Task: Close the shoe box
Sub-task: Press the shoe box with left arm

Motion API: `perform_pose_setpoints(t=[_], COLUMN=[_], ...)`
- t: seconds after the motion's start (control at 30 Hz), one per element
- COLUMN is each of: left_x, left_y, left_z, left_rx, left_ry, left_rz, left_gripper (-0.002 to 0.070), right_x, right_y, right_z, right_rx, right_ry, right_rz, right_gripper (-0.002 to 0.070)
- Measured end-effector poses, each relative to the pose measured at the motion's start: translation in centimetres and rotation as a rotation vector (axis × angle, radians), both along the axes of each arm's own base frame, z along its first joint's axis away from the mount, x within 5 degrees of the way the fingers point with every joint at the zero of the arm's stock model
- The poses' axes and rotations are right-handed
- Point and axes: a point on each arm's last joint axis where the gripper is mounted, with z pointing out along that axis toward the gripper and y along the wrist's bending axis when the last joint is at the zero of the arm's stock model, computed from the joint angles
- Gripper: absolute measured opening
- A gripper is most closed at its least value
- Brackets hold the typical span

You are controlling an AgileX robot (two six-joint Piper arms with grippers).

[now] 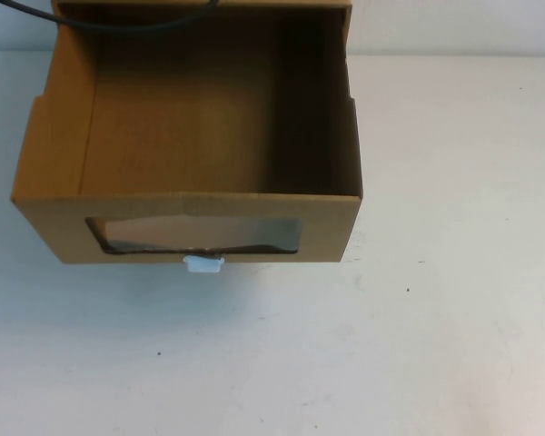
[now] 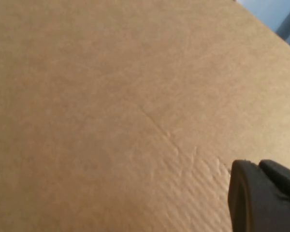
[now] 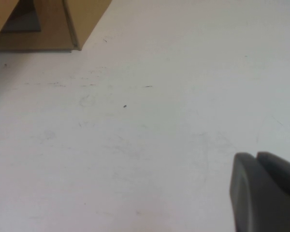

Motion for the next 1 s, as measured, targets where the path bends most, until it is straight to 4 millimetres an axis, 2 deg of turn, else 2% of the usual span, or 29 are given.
perform_pose_setpoints(t=[0.17,0.43,0.67,0.77,0.9,1.0], left_x=[0.0,-0.1,0.8,0.9,1.2,1.4], left_y=[-0.2,-0.2,-0.3,-0.3,-0.3,-0.4], left_z=[0.1,0.1,-1.5,-1.8,-2.2,-2.4], left_rx=[0.002,0.006,0.023,0.03,0.03,0.02], left_ry=[-0.027,-0.031,0.012,0.018,0.027,0.03], left_rz=[-0.033,-0.041,-0.052,-0.05,-0.051,-0.053], left_gripper=[-0.0006,-0.0006,-0.0006,-0.0006,-0.0006,-0.0006], right_x=[0.1,0.3,0.3,0.2,0.2,-0.1], right_y=[0.1,0.3,0.2,0.1,0.2,0.6], right_z=[0.6,2.8,3.4,3.8,3.7,4.7], right_rx=[0.028,0.276,0.323,0.423,0.529,0.566], right_ry=[-0.059,-0.253,-0.315,-0.338,-0.252,-0.123], right_rz=[0.005,0.003,-0.003,-0.015,-0.022,-0.009], right_gripper=[-0.0013,-0.0013,-0.0013,-0.0013,-0.0013,-0.0013])
